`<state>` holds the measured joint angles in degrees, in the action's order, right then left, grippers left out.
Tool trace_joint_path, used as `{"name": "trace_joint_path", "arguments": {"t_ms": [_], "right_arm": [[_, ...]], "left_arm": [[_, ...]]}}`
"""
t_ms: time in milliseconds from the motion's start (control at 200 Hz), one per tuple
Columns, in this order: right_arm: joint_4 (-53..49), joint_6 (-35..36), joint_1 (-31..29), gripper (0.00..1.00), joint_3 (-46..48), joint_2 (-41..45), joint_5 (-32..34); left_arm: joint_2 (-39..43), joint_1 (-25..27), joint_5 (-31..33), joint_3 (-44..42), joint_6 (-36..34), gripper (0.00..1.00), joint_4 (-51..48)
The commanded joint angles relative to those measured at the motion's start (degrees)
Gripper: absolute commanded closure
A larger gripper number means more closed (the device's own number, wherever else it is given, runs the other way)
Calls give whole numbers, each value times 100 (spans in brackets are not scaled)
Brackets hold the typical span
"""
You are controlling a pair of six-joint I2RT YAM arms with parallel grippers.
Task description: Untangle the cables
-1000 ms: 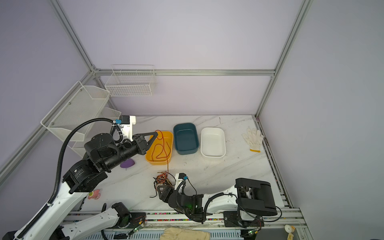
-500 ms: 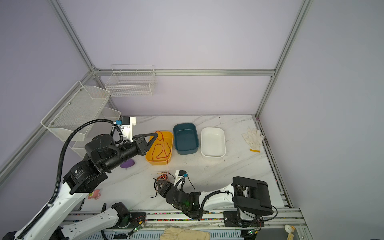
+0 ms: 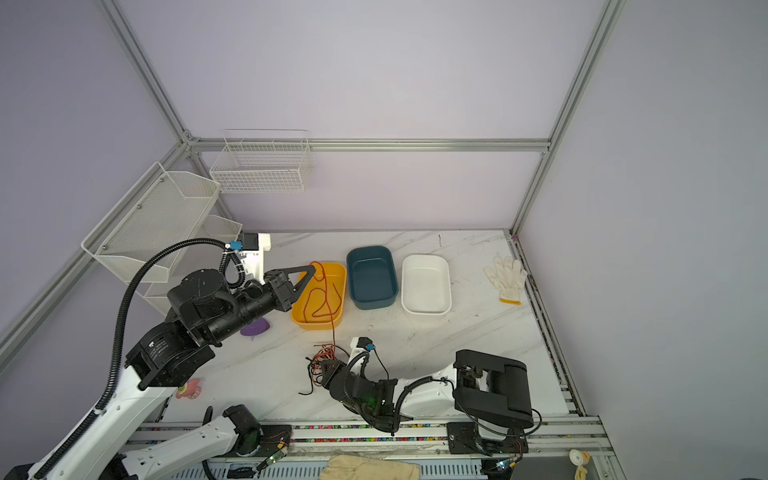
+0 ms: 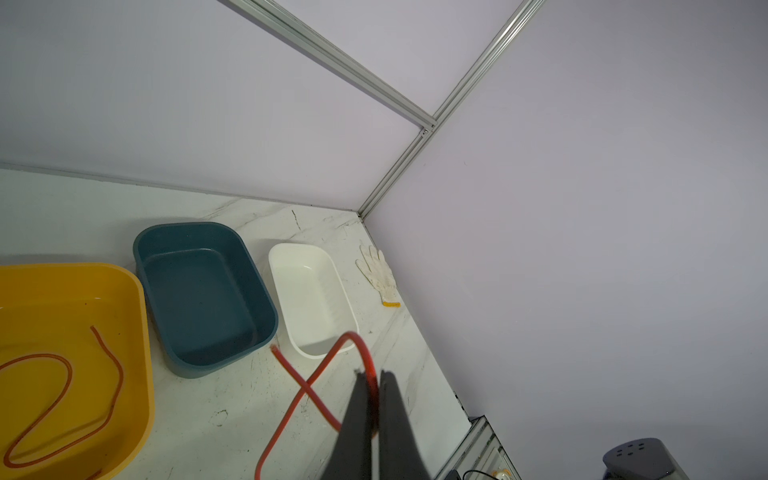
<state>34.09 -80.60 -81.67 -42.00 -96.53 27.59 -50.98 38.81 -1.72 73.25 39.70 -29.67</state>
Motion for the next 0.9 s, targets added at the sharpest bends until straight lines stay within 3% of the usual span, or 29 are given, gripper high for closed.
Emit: {"name": "trace_joint_path", "arguments": {"t_ms": [0, 75, 660, 895], "right_arm": [[19, -192, 19, 94, 166, -46, -50], [18, -235, 19, 100, 348, 12, -67], [-390, -1180, 71, 100, 2346, 1331, 366], [-1246, -1153, 192, 100, 2535, 2081, 503]], "left_arm": [[97, 30, 181, 209, -209, 100, 161], [62, 29, 309, 436, -358, 100, 74], [-843, 24, 619, 3434, -1508, 100, -609], [-1406, 25, 576, 4606, -1755, 100, -1036]]}}
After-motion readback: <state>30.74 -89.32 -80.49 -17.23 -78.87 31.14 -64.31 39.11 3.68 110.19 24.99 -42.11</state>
